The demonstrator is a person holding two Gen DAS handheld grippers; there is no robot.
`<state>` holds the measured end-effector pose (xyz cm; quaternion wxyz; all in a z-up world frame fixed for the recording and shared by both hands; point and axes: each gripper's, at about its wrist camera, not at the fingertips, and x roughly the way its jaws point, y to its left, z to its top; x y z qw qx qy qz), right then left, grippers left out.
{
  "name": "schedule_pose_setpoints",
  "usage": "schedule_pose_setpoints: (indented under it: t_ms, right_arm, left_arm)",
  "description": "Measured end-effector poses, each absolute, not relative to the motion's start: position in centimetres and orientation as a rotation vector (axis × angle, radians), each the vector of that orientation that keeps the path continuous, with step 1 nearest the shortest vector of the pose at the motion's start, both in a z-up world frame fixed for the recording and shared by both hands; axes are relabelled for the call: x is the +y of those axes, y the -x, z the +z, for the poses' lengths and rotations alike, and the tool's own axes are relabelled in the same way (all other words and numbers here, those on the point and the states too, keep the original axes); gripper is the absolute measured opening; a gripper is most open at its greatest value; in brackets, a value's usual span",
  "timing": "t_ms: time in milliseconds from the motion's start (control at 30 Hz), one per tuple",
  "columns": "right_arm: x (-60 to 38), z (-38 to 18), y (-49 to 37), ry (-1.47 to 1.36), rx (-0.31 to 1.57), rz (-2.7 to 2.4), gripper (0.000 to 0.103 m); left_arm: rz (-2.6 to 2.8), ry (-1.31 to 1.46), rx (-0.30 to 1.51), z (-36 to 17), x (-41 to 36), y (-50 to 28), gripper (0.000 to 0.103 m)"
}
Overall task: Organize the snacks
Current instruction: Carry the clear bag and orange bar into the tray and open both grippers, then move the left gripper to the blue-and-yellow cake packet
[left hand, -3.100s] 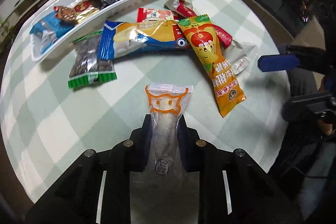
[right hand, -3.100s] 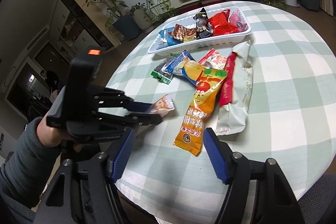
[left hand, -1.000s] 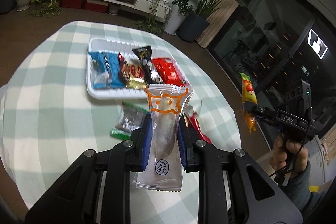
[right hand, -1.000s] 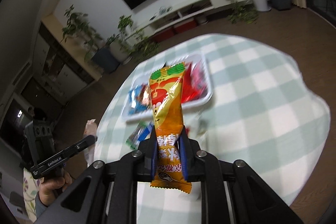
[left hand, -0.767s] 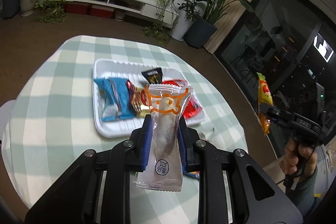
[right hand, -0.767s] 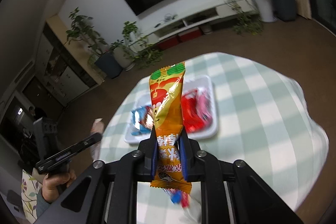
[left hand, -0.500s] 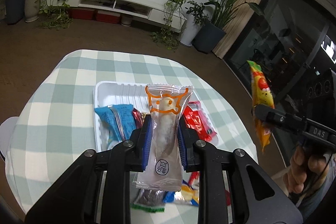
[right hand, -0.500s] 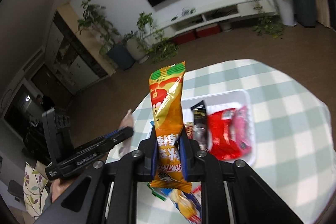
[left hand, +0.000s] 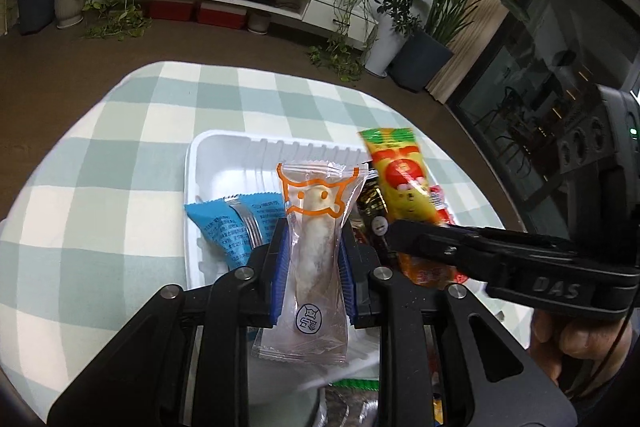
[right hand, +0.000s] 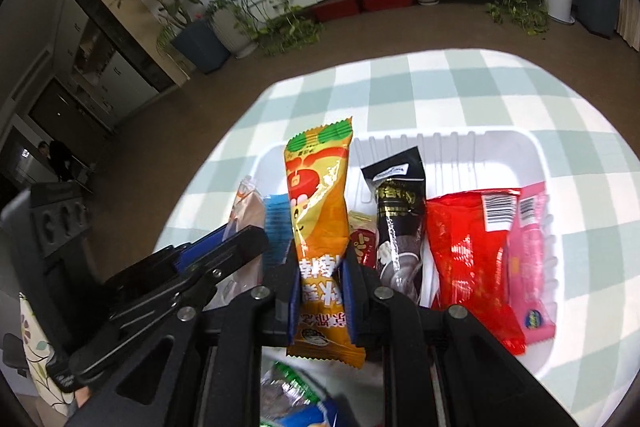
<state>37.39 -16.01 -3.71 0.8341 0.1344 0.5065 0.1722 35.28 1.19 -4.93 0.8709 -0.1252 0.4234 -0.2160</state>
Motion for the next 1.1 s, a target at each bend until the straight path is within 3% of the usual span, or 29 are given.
schedule_pose_setpoints:
  t_ms: [467, 700, 967, 1100]
  right_arm:
    - [-14.8, -7.3, -39.4, -0.212, 1.118, 0.304, 0.019]
    - [-14.3, -7.1, -39.3, -0.192, 1.114, 0.295, 0.027]
    - [-14.9, -6.1, -38.8, -0.205, 1.098, 0.288, 0.035]
    - [-15.0, -5.3, -38.2, -0.19, 1.078, 0.28, 0.036]
  left_arm:
    - [-0.448, 0.244, 0.884, -7.8, 1.1, -37.0, 0.025]
    - [-0.447, 0.249, 0.872, -7.4, 1.3, -36.4, 0.027]
    - [-0.435, 0.27, 0.844, -6.5, 1.9, -35.3, 0.047]
    - [-0.438, 0.269, 0.831, -6.1, 1.8, -34.8, 0.048]
